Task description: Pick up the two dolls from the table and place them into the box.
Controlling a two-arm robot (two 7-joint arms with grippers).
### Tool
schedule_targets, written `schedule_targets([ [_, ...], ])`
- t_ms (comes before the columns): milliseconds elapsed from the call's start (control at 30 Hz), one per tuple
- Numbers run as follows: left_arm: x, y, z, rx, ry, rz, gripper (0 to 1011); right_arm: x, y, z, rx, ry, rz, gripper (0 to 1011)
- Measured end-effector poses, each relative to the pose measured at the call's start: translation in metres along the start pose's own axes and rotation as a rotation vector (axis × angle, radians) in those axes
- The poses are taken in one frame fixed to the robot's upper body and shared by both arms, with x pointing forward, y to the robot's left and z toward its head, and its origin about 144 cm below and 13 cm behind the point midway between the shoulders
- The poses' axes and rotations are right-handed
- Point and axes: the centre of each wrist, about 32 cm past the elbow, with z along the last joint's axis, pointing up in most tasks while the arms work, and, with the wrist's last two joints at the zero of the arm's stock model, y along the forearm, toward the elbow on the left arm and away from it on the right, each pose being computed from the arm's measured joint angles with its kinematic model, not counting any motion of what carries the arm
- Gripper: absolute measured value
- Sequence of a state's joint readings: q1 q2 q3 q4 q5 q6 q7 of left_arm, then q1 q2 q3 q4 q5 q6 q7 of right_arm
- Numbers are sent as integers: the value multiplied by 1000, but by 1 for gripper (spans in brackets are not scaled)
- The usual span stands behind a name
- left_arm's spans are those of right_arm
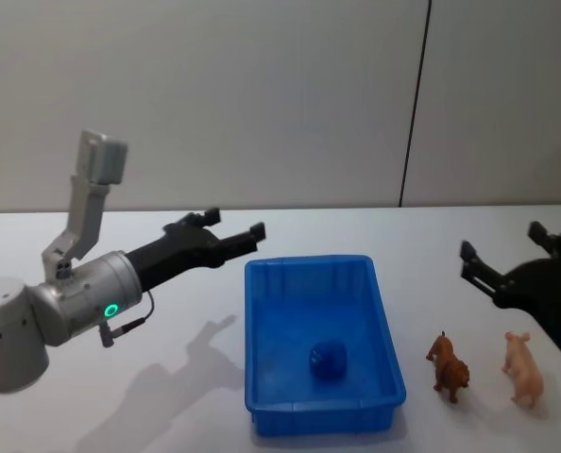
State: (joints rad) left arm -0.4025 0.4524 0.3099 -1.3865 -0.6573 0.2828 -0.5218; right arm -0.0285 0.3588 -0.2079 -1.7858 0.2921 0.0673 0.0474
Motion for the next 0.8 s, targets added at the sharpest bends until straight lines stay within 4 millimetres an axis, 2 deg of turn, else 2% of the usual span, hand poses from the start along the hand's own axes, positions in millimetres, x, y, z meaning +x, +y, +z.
schedule_targets([
  [167, -6, 10, -1, -28, 6, 70, 1001, 7, -9, 2, -44, -9, -36, 1003],
  [433, -19, 27, -5, -78, 17, 197, 1001, 18, -35, 5, -156, -25, -98, 1003],
  [800, -35, 45, -8, -135, 30, 361, 1001, 25, -63, 7, -316, -26, -121, 1003],
])
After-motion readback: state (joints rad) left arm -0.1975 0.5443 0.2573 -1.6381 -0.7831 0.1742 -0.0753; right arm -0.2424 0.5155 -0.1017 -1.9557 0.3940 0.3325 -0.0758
